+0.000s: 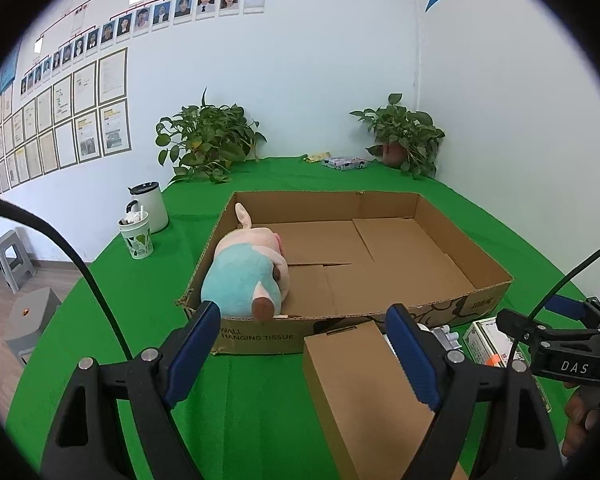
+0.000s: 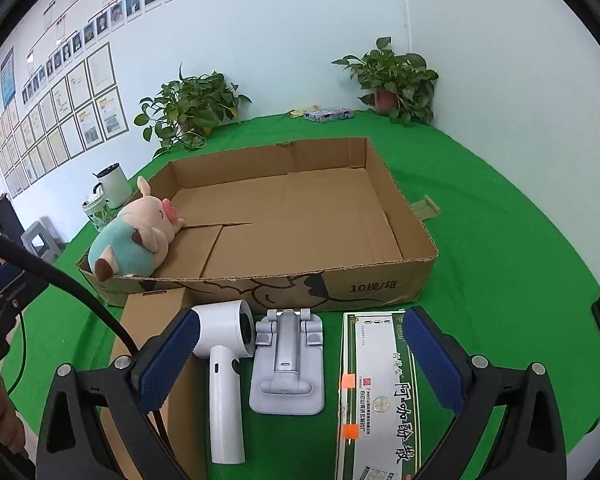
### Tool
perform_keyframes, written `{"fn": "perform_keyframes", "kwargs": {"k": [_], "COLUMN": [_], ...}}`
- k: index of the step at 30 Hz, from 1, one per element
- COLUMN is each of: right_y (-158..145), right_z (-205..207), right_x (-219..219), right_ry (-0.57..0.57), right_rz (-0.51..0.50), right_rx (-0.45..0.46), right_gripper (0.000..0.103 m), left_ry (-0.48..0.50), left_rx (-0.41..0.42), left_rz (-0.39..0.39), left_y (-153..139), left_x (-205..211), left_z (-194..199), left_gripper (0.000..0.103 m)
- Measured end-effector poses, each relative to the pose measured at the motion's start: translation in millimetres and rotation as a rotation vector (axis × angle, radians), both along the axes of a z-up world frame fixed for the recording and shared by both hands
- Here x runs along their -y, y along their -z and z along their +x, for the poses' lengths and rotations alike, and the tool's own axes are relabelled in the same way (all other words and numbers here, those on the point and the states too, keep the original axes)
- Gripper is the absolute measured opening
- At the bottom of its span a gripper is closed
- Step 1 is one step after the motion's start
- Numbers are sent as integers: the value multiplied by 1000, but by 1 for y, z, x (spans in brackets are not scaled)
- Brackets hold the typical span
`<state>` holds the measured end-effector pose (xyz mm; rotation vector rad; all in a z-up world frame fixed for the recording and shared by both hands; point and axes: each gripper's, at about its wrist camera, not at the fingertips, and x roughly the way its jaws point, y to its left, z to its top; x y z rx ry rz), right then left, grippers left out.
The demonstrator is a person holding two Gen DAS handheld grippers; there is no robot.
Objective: Organize objects
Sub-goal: 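Move the right gripper back toward the brown cardboard insert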
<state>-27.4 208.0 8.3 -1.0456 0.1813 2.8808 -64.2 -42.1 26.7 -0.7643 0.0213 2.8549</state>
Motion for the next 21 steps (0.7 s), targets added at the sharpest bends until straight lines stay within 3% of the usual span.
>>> {"fn": "perform_keyframes", "kwargs": {"k": [21], "right_y": [5], "right_z": [23], "right_x": [-8], "right_ry": [-36], "right_rz": [27], "right_rx": [21], "right_gripper": [92], "left_ry": [24], "left_rx": [72], "left_rz": [68], "left_y": [11], "left_x": [-10], "left_z": [9], "left_gripper": [84]}}
